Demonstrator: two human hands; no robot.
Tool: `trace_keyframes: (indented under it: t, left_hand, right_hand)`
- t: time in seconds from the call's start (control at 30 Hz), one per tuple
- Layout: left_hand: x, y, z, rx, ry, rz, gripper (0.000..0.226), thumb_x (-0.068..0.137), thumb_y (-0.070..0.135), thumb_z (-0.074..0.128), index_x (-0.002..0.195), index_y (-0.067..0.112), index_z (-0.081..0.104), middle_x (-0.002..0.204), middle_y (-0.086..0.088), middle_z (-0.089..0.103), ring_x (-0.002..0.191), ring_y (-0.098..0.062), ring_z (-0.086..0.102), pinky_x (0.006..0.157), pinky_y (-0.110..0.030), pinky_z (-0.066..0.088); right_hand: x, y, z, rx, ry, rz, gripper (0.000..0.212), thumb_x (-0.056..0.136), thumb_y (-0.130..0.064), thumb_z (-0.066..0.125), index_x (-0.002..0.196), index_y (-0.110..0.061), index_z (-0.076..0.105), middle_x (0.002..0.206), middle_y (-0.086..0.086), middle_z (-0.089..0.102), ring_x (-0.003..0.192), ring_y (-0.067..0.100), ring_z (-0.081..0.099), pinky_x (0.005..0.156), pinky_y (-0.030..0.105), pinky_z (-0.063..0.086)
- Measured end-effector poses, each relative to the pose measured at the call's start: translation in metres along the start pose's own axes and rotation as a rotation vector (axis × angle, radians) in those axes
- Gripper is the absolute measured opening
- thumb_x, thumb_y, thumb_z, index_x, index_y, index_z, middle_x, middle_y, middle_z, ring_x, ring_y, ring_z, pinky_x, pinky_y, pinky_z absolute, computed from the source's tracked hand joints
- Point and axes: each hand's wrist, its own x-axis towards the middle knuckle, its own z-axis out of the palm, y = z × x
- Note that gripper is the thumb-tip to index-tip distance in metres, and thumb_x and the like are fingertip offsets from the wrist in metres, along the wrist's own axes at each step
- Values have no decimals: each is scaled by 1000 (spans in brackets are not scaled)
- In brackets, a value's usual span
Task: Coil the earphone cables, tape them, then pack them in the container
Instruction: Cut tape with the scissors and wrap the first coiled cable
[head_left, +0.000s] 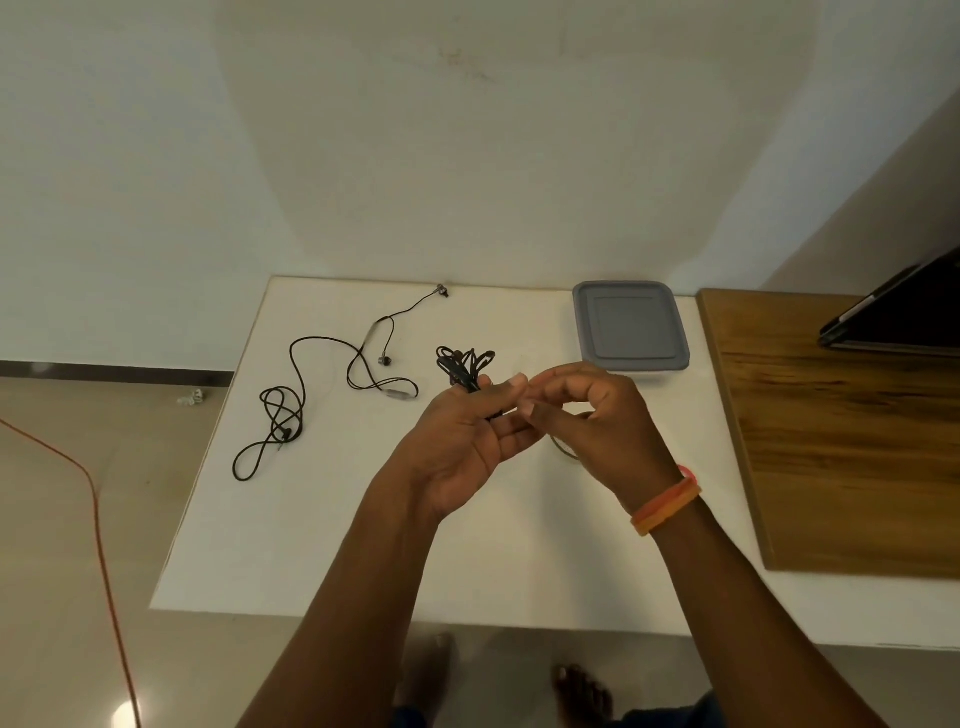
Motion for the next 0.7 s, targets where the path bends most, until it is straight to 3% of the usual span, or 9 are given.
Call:
trace_keyframes:
  t: [0.07,0.17,0.27,0.37,0.53,0.7]
  left_hand:
    - [0,1,-2,-2,7,0,30,80,17,73,101,0,61,119,-20,64,110,-36,65,97,-43,54]
    - [-2,5,-5,36,71,-6,24,78,19,76,93,8,62,106,-11,65,103,-35,69,98,-47,52]
    - [-4,8,-7,-4,180,-10,11,83,23,72,87,17,65,99,-7,69,101,-32,71,97,-48,51]
    - [-4,11,-12,139,275,28,9,92,24,64,84,19,64,93,-1,74,101,-25,72,91,-41,51]
    - [-2,9,-6,326,246,68,22,92,19,66,81,21,47,93,-2,76,95,-21,73,83,-37,51]
    - [-2,8,0,377,214,170,23,93,15,64,82,21,45,95,-4,75,88,-19,72,77,-34,52]
  right_hand:
    - [3,-2,-1,72,-4,38,3,81,-18,75,84,-20,75,96,-1,70,93,9,64,82,24,52]
    - [3,-8,-2,286,-31,142,4,83,-12,71,82,-12,74,92,2,71,86,9,66,75,22,52]
    - [5,-8,-8,279,-66,175,9,86,-8,67,82,-12,75,89,0,73,87,11,68,76,25,52]
    - [6,-8,-13,298,-93,229,7,84,-12,69,85,-14,76,92,0,75,94,18,68,79,34,54]
    - [7,-9,-17,306,-96,231,17,88,-7,63,85,-18,76,93,0,75,97,19,67,82,40,53]
    - [10,-9,-16,267,-110,217,21,87,-1,61,87,-16,76,88,4,75,88,23,68,77,39,55]
